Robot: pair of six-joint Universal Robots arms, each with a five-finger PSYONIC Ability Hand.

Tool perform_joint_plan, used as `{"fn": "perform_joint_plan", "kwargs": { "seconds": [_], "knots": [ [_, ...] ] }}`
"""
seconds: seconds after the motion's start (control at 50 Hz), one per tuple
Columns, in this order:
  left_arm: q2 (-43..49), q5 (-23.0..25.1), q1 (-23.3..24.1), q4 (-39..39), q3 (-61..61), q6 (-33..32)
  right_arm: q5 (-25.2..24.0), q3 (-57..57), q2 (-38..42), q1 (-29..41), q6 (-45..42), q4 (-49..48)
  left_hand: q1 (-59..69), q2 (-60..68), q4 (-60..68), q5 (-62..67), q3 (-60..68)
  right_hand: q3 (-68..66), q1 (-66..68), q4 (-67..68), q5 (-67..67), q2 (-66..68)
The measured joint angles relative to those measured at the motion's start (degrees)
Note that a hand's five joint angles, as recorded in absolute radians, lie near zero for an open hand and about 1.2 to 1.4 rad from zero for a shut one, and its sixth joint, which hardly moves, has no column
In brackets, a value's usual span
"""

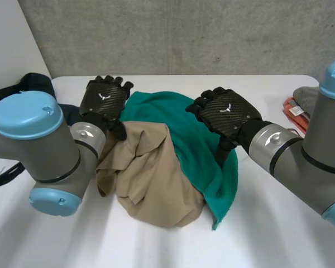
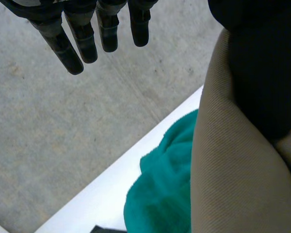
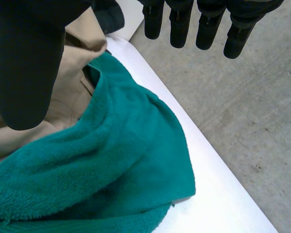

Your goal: Fold the laundry.

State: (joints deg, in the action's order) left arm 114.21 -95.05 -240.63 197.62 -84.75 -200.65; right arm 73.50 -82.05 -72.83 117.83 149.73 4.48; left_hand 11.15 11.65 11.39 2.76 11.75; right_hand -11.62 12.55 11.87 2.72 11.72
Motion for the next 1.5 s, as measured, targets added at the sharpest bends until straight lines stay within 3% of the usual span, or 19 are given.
{"fn": "perform_joint_plan", "kwargs": {
  "seconds": [0.28, 0.34, 0.38, 0.42, 0.46, 0.58, 0.76, 0.86, 0.94, 1.02, 1.08, 1.1, 1.12, 1.16, 1.32, 1.36, 1.5],
  "knots": [
    [2.41, 4.8, 0.39, -7.08, 0.95, 0.73, 2.52, -0.17, -0.39, -1.45, 0.13, -0.35, 0.0, 0.0, 0.0, 0.0, 0.0, 0.01, 0.0, -0.16, -0.02, 0.0],
    [4.72, 6.53, 0.58, -8.18, 2.09, 0.74, 2.52, -0.4, -0.24, -1.69, 0.0, -0.34, 7.63, 6.82, 6.39, 5.7, 6.11, 0.01, 0.0, -0.16, 0.0, 0.0],
    [6.94, 7.5, 0.35, -9.6, 3.52, 0.68, 2.54, -0.57, 0.05, -1.75, -0.13, -0.33, 33.43, 27.88, 28.37, 27.04, 27.67, 0.01, 0.0, -0.16, 0.0, 0.0],
    [9.25, 8.06, -0.22, -11.63, 5.32, 0.58, 2.56, -0.72, 0.41, -1.75, -0.3, -0.3, 50.78, 46.96, 47.32, 45.45, 46.57, 0.01, 0.0, -0.16, 0.0, 0.0],
    [10.61, 8.03, -0.94, -13.32, 6.8, 0.51, 2.6, -0.82, 0.73, -1.77, -0.48, -0.28, 53.09, 52.47, 52.89, 50.54, 51.98, 0.01, 0.0, -0.16, 0.0, 0.0],
    [10.2, 5.66, -6.62, -17.56, 12.27, 0.58, 2.69, -0.89, 1.36, -2.07, -1.21, -0.28, 53.12, 56.63, 57.01, 52.54, 56.02, 0.01, 0.0, -0.16, -0.02, 0.0],
    [0.47, 3.11, -19.68, -15.3, 23.9, 1.75, 2.65, -0.67, 1.88, -1.53, -2.01, -0.35, 53.12, 56.86, 57.06, 52.54, 56.27, 0.01, 0.0, -0.16, -0.02, 0.0],
    [1.84, 1.58, -25.0, -15.41, 35.17, 3.04, 2.9, -0.31, 2.95, -0.45, -2.24, -0.35, 53.13, 56.86, 57.06, 52.98, 56.27, 0.01, 0.0, -0.16, -0.03, 0.0],
    [5.33, 0.48, -26.56, -16.38, 40.78, 3.33, 3.13, -0.17, 3.52, -0.04, -2.39, -0.33, 53.13, 56.86, 57.05, 54.1, 56.27, 0.01, 0.0, -0.16, 0.0, 0.0],
    [14.1, -1.57, -27.82, -18.0, 48.21, 3.02, 3.67, -0.04, 4.8, 0.62, -2.95, -0.2, 52.9, 56.6, 56.8, 53.93, 56.04, 0.01, 0.0, -0.16, 0.0, 0.0],
    [19.13, -1.95, -28.06, -18.1, 50.19, 2.52, 3.94, -0.03, 5.39, 0.8, -3.46, -0.13, 34.25, 35.86, 37.32, 35.76, 37.23, 0.01, 0.0, -0.16, 0.0, 0.0],
    [20.45, -1.87, -28.08, -18.09, 50.54, 2.34, 3.98, -0.03, 5.45, 0.82, -3.52, -0.13, 17.85, 22.59, 23.11, 21.49, 22.98, 0.01, 0.0, -0.16, 0.0, 0.0],
    [21.21, -1.74, -28.06, -18.09, 50.69, 2.21, 4.06, -0.03, 5.57, 0.84, -3.69, -0.11, 10.05, 14.36, 15.85, 14.36, 14.78, 0.01, 0.0, -0.16, 0.0, 0.0],
    [22.04, -1.07, -27.72, -18.31, 50.4, 1.84, 4.3, -0.05, 5.74, 0.78, -4.06, -0.06, 1.41, 4.71, 5.11, 4.31, 5.42, 0.01, 0.0, -0.16, -0.02, 0.0],
    [15.92, 1.33, -25.78, -19.49, 44.44, 1.48, 4.57, -0.01, 5.57, 0.32, -4.1, 0.41, -0.05, 0.05, 0.09, 0.17, 0.16, 0.01, 0.0, -0.16, -0.02, 0.0],
    [7.27, 4.17, -23.73, -20.03, 35.86, 1.3, 5.29, 0.13, 5.35, 0.42, -2.94, 2.52, -0.04, 0.0, 0.09, 0.17, 0.16, 0.01, 0.0, -0.16, 0.0, 0.0],
    [-4.75, 11.74, -20.57, -20.24, 19.28, 0.9, 8.99, 0.55, 5.6, 2.92, 4.81, 9.21, -0.04, -0.06, 0.09, 0.17, 0.16, 0.01, 0.0, -0.16, 0.0, 0.0]
  ]
}}
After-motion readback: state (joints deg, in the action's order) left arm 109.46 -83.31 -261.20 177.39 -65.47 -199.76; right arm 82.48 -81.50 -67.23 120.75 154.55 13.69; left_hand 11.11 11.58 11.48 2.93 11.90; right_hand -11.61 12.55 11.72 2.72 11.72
